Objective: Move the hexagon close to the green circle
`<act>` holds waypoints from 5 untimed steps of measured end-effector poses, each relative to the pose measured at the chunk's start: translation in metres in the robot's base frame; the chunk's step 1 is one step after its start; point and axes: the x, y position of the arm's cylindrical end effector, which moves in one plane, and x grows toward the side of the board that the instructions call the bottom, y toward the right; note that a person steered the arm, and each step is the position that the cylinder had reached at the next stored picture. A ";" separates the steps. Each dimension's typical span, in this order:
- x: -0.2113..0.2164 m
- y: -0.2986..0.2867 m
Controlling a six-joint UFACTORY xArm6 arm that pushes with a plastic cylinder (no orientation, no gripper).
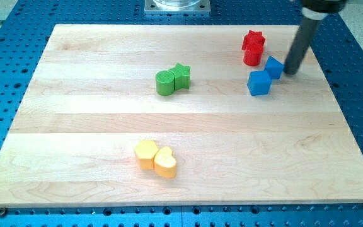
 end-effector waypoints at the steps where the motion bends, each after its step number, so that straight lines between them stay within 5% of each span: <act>1: 0.005 -0.026; 3: 0.052 0.029; 4: 0.117 -0.006; 5: 0.173 -0.109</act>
